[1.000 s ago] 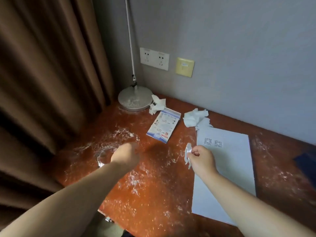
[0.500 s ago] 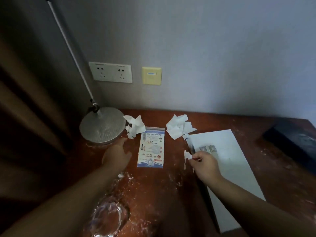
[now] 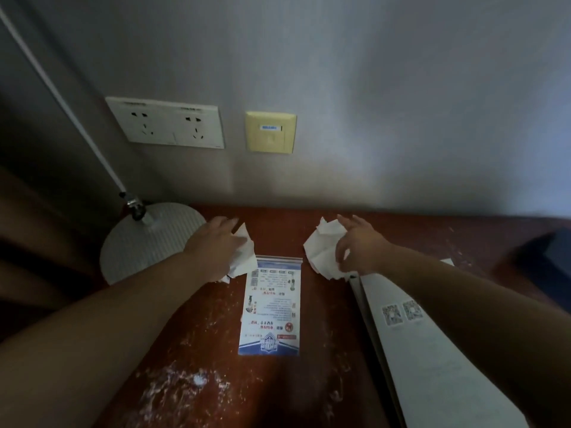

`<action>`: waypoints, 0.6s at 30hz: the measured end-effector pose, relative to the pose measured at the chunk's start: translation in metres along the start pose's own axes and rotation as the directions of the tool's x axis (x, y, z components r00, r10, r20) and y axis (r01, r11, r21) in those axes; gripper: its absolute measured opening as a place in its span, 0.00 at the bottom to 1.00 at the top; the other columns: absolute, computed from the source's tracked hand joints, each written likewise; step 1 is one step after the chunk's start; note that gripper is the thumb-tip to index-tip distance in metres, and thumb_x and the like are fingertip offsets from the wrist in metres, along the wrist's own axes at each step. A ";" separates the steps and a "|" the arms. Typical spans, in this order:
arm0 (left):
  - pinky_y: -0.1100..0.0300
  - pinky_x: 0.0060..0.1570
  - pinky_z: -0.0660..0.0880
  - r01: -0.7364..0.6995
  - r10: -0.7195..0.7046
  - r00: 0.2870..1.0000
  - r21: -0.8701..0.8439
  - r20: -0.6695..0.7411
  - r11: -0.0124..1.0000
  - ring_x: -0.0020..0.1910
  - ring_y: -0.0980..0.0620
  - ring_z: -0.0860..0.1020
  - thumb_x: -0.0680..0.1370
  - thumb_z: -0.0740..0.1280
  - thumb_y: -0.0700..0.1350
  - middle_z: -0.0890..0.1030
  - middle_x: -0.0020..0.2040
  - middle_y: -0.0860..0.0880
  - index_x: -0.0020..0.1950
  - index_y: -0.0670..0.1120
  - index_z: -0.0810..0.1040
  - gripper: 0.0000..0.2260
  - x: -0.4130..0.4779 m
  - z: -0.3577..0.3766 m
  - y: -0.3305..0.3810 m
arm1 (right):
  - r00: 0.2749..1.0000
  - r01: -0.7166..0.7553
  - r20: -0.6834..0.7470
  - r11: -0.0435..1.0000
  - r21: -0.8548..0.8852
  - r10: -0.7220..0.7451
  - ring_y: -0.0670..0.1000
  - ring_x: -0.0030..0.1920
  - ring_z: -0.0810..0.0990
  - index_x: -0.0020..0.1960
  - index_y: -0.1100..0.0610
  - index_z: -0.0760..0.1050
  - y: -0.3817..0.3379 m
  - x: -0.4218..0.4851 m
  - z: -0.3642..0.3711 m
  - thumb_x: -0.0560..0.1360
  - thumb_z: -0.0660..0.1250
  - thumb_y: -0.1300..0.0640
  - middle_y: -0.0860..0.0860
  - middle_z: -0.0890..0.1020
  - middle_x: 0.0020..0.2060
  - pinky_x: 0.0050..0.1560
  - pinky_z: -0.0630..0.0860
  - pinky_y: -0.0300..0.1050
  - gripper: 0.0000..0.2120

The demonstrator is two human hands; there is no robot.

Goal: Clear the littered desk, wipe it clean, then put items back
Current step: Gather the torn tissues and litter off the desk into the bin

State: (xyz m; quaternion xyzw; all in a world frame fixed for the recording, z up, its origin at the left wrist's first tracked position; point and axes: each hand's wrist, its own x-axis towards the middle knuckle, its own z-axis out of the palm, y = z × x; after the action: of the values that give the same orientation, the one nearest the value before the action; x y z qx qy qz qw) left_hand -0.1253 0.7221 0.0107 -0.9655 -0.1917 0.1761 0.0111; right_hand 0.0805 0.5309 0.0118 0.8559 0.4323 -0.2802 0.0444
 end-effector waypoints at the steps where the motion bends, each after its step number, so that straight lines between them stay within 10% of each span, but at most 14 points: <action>1: 0.55 0.67 0.61 -0.029 0.028 0.999 0.070 0.028 0.997 0.70 0.46 0.62 0.75 0.69 0.49 0.63 0.73 0.46 0.72 0.52 0.67 0.26 0.006 0.003 0.001 | 0.999 -0.007 0.046 1.000 -0.024 0.008 0.56 0.76 0.46 0.40 0.38 0.80 0.000 0.007 0.001 0.65 0.75 0.53 0.52 0.51 0.77 0.72 0.56 0.60 0.11; 4: 0.58 0.53 0.69 -0.019 0.019 0.998 -0.007 0.052 1.000 0.57 0.49 0.72 0.73 0.70 0.44 0.73 0.61 0.47 0.65 0.48 0.74 0.20 0.021 0.011 0.003 | 0.986 -0.044 0.157 0.994 -0.099 0.059 0.61 0.74 0.54 0.66 0.54 0.73 0.000 0.020 0.011 0.68 0.72 0.55 0.53 0.50 0.76 0.70 0.63 0.53 0.27; 11: 0.58 0.46 0.70 0.178 -0.279 0.957 -0.597 -0.079 0.782 0.51 0.44 0.75 0.74 0.65 0.33 0.76 0.54 0.40 0.54 0.38 0.80 0.11 0.019 0.029 0.007 | 0.996 -0.042 0.069 0.992 -0.120 0.051 0.58 0.56 0.77 0.56 0.63 0.78 -0.008 0.017 0.013 0.73 0.66 0.65 0.59 0.78 0.57 0.50 0.72 0.42 0.12; 18: 0.54 0.47 0.74 0.176 -0.537 0.821 -0.806 -0.196 0.564 0.53 0.38 0.77 0.73 0.66 0.31 0.79 0.53 0.37 0.50 0.35 0.81 0.08 -0.017 0.008 -0.013 | 0.959 -0.046 -0.258 0.962 0.270 0.119 0.50 0.52 0.77 0.45 0.61 0.82 -0.015 -0.017 -0.009 0.68 0.70 0.65 0.54 0.81 0.48 0.44 0.64 0.32 0.06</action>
State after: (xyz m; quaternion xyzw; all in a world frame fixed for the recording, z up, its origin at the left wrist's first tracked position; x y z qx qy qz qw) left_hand -0.1476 0.7277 0.0097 -0.8309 -0.4362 -0.1397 -0.3160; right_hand 0.0651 0.5310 0.0310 0.9019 0.3572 -0.2127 -0.1167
